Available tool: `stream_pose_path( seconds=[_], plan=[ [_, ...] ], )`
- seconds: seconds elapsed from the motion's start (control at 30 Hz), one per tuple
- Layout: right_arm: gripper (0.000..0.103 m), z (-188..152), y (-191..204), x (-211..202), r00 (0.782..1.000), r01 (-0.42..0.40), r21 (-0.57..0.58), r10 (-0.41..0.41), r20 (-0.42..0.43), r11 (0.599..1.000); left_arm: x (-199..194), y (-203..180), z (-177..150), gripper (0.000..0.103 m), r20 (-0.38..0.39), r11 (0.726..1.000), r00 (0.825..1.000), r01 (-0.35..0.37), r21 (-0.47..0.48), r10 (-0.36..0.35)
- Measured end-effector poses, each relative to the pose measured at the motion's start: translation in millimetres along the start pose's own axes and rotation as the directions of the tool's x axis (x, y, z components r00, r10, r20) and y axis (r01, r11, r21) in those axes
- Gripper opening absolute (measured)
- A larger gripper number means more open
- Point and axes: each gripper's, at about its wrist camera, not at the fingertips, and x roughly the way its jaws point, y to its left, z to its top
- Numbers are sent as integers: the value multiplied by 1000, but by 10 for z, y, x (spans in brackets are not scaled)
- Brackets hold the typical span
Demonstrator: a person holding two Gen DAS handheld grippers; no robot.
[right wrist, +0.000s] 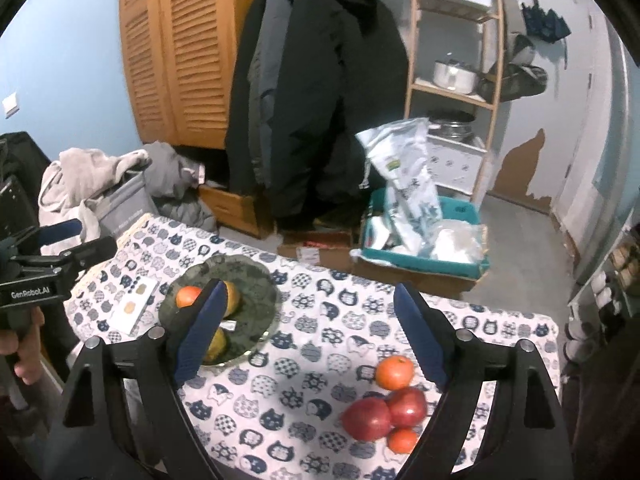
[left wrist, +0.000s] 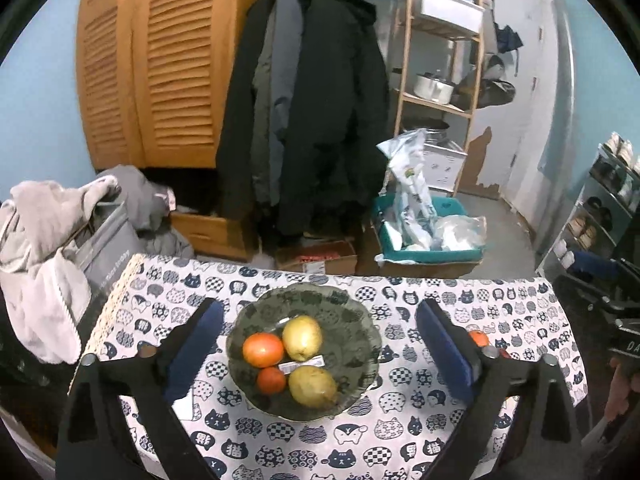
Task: Organize fruits
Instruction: 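Lift both tools away from the bowl back toward the remaining fruit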
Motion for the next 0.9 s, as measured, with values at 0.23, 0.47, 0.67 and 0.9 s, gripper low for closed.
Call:
stream_pose_path(
  seconds=[0.23, 0.47, 0.67, 0.9],
  plan=[
    [86, -77, -318, -223, 998, 47, 43, -49, 30, 998, 56, -357, -34, 100, -31, 997, 998, 52, 58, -50],
    [86, -224, -660, -307, 995, 99, 92, -101, 12, 991, 75, -680, -66, 100, -54, 991, 995, 89, 100, -84],
    [86, -376, -891, -202, 992, 127, 117, -123, -44, 985, 231, -938, -118, 100, -109, 985, 986, 137, 103, -126],
    [86, -614, -1115, -1, 985, 143, 152, -126, -117, 978, 482, -1209, -271, 100, -188, 979, 971, 168, 114, -145]
  ],
)
